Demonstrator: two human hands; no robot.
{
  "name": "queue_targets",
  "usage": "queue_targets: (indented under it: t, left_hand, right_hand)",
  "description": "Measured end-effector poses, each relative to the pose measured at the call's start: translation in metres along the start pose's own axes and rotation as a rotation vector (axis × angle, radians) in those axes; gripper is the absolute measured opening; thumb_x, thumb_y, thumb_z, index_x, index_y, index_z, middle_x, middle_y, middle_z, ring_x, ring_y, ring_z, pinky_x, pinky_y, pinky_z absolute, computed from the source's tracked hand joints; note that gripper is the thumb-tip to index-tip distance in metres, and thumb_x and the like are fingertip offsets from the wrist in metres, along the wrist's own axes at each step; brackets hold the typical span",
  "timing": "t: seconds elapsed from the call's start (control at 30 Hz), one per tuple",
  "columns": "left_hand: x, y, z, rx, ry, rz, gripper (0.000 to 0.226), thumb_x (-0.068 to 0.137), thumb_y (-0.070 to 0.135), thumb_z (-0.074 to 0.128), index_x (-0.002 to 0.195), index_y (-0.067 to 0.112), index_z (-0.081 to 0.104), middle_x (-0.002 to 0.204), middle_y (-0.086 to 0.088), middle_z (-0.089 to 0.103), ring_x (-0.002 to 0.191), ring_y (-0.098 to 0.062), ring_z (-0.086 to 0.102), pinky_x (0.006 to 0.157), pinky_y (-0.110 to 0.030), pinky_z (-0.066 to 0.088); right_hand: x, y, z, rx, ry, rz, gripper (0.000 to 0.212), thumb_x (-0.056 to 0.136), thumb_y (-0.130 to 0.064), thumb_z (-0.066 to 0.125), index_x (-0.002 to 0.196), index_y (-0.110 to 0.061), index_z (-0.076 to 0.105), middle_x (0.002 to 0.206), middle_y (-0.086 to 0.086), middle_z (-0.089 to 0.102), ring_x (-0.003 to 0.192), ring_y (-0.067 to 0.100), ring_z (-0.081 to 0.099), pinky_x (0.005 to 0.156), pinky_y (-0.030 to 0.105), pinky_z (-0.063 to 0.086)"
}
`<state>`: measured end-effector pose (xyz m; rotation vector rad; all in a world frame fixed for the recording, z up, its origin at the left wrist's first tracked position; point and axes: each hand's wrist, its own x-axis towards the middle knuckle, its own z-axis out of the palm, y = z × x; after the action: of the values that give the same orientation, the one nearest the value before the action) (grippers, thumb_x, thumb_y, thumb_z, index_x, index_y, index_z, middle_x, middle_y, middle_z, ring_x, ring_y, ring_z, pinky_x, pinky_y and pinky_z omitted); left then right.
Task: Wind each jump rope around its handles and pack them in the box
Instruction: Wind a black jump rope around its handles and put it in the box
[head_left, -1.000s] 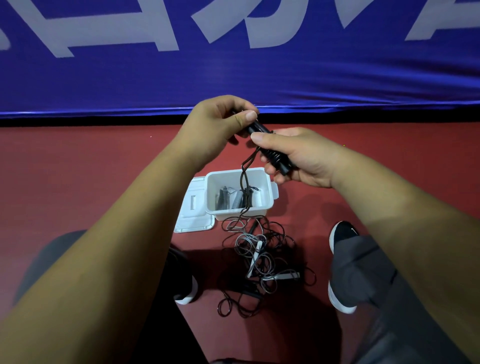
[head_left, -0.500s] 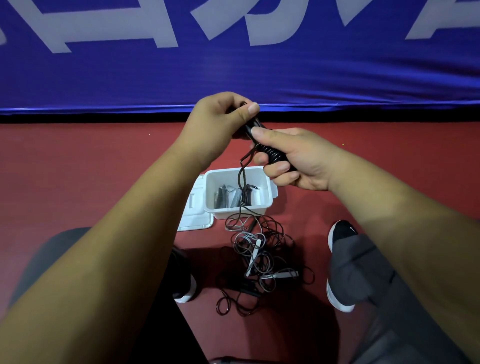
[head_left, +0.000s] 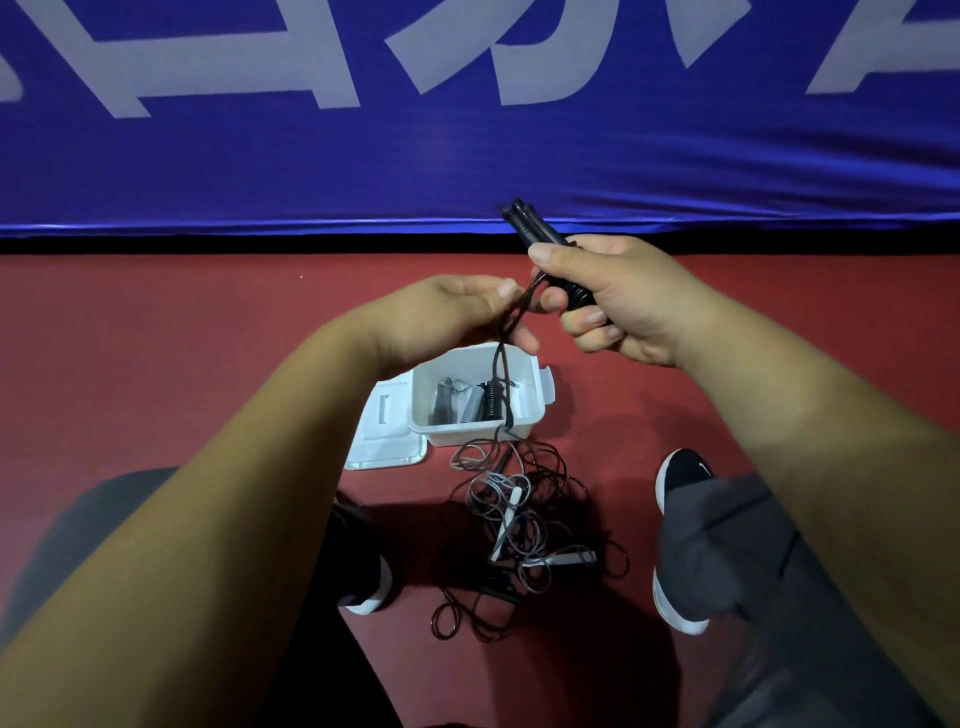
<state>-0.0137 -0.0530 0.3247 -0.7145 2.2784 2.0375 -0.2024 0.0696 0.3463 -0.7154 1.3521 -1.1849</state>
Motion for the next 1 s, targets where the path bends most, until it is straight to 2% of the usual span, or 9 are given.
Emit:
queue_targets:
  t: [0.1,0.2,0.27,0.4,0.57,0.67,0.73,0.83,1.0]
  left_hand:
    - [-0.001,0.002,-0.003,-0.003,0.067,0.051,0.028,0.11,0.026,0.051,0.121,0.014,0.074,0.094,-0.011,0.063,0.095,-0.025,0.065,0.101,-0.044,0.051]
    - [-0.001,0.008,-0.005,0.065,0.083,0.04,0.021,0.107,0.018,0.058,0.116,0.01,0.074,0.087,-0.005,0.065,0.079,-0.019,0.064,0.08,-0.029,0.054]
    - [0.0,0.009,-0.005,0.138,0.102,0.007,0.019,0.105,0.015,0.062,0.116,0.01,0.076,0.087,-0.005,0.069,0.075,-0.016,0.064,0.074,-0.028,0.054]
    - [0.001,0.008,-0.003,0.191,0.145,-0.1,0.015,0.101,0.014,0.068,0.111,0.011,0.08,0.084,-0.007,0.073,0.074,-0.014,0.068,0.073,-0.03,0.058]
    - [0.001,0.006,-0.005,0.175,0.127,-0.166,0.014,0.102,0.018,0.068,0.105,0.013,0.081,0.084,-0.009,0.072,0.08,-0.02,0.07,0.089,-0.046,0.06]
    - [0.001,0.006,-0.008,0.202,0.155,-0.195,0.016,0.102,0.022,0.069,0.103,0.011,0.08,0.081,-0.009,0.073,0.079,-0.02,0.071,0.091,-0.049,0.06]
    - [0.003,0.003,-0.005,0.246,0.19,-0.228,0.025,0.104,0.028,0.066,0.099,0.006,0.077,0.075,-0.008,0.071,0.074,-0.023,0.073,0.087,-0.052,0.062]
    - [0.007,-0.003,0.002,0.257,0.239,-0.256,0.032,0.107,0.03,0.06,0.099,0.001,0.072,0.073,-0.009,0.065,0.075,-0.028,0.076,0.082,-0.051,0.063]
    - [0.013,-0.009,-0.007,0.128,0.398,-0.211,0.021,0.106,0.016,0.061,0.103,-0.003,0.069,0.085,-0.019,0.067,0.081,-0.033,0.073,0.075,-0.04,0.065]
  right_hand:
    - [-0.001,-0.002,-0.003,-0.053,0.018,-0.026,0.018,0.104,-0.035,0.068,0.1,-0.022,0.057,0.073,0.001,0.057,0.052,0.009,0.027,0.046,0.022,0.014]
    - [-0.001,-0.002,-0.003,-0.079,0.045,-0.018,0.021,0.102,-0.036,0.071,0.104,-0.019,0.059,0.073,0.0,0.058,0.052,0.009,0.028,0.044,0.02,0.017]
    - [0.0,-0.001,-0.003,-0.082,0.047,0.002,0.025,0.1,-0.038,0.073,0.1,-0.019,0.057,0.073,0.001,0.057,0.052,0.01,0.028,0.044,0.02,0.017]
    - [-0.001,0.004,0.0,-0.055,0.019,0.027,0.03,0.098,-0.039,0.076,0.096,-0.02,0.052,0.073,0.002,0.056,0.053,0.01,0.027,0.045,0.02,0.015]
    - [0.0,0.003,0.002,0.011,0.016,0.008,0.029,0.1,-0.039,0.073,0.092,-0.022,0.051,0.073,0.002,0.055,0.053,0.009,0.026,0.046,0.022,0.012]
    - [0.001,0.003,0.002,0.037,0.019,0.0,0.027,0.101,-0.039,0.071,0.094,-0.022,0.051,0.074,0.002,0.056,0.054,0.01,0.026,0.048,0.024,0.011]
    - [0.001,0.004,0.005,0.032,0.003,-0.001,0.027,0.102,-0.04,0.07,0.095,-0.022,0.051,0.075,0.003,0.056,0.054,0.01,0.026,0.048,0.023,0.013]
    - [0.001,0.006,0.009,-0.017,-0.015,-0.001,0.029,0.102,-0.038,0.07,0.093,-0.02,0.05,0.076,0.003,0.057,0.054,0.01,0.027,0.048,0.023,0.014]
    - [-0.003,0.004,0.009,-0.056,-0.117,0.047,0.022,0.102,-0.031,0.069,0.094,-0.014,0.057,0.077,0.006,0.059,0.052,0.009,0.027,0.049,0.025,0.011]
